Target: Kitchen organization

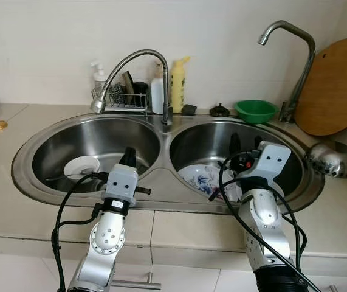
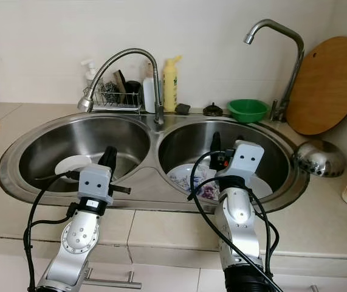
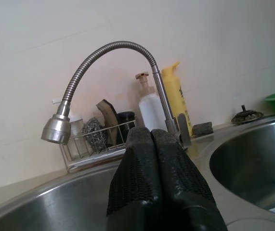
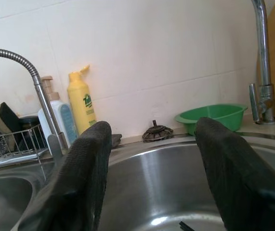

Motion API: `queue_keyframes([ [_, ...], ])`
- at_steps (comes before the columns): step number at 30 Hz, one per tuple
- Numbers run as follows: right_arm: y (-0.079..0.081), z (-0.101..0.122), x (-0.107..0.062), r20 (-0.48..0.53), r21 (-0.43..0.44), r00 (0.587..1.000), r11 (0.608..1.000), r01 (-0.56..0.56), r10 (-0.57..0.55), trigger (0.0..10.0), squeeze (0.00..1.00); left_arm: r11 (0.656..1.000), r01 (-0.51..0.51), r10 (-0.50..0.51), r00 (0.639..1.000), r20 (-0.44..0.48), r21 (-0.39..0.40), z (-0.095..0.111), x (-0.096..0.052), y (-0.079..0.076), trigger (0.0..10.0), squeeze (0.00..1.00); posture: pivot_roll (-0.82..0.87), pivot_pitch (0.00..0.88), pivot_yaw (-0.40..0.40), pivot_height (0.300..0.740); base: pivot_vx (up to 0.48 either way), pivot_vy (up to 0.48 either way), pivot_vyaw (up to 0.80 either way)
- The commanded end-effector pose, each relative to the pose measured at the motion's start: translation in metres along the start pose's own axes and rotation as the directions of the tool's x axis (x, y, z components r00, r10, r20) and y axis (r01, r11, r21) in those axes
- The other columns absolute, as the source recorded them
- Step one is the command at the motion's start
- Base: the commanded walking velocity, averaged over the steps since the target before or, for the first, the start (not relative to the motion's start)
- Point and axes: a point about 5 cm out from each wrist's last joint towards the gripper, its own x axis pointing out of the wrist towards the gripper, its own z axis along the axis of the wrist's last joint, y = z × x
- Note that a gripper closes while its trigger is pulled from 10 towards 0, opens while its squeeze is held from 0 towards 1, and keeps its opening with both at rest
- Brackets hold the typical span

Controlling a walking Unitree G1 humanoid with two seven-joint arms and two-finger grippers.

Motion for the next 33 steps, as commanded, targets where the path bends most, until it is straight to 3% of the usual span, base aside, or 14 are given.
queue_keyframes([
  [1, 0.0053, 0.0088, 0.0001, 0.046, 0.008, 0.999, 1.000, -0.026, 0.026, 10.0, 0.00, 1.000, 0.014, -0.014, 0.999, 0.046, -0.008, 0.0083, 0.0040, -0.0021, 10.0, 0.00, 0.03, 0.000, -0.010, 0.740, 0.000, 0.000, 0.00],
  [27, 0.0078, 0.0090, -0.0006, 0.052, 0.014, 0.999, 1.000, -0.012, 0.011, 10.0, 0.00, 1.000, 0.017, -0.017, 0.999, 0.042, -0.016, 0.0075, 0.0052, -0.0013, 10.0, 0.00, 0.03, 0.000, -0.006, 0.740, -0.253, 0.000, 0.00],
  [33, 0.0069, 0.0115, -0.0006, 0.063, 0.005, 0.998, 1.000, -0.012, 0.012, 10.0, 0.00, 1.000, 0.012, -0.011, 0.999, 0.049, -0.013, 0.0081, 0.0044, -0.0003, 10.0, 0.00, 0.03, 0.000, -0.009, 0.740, 0.000, 0.000, 0.00],
])
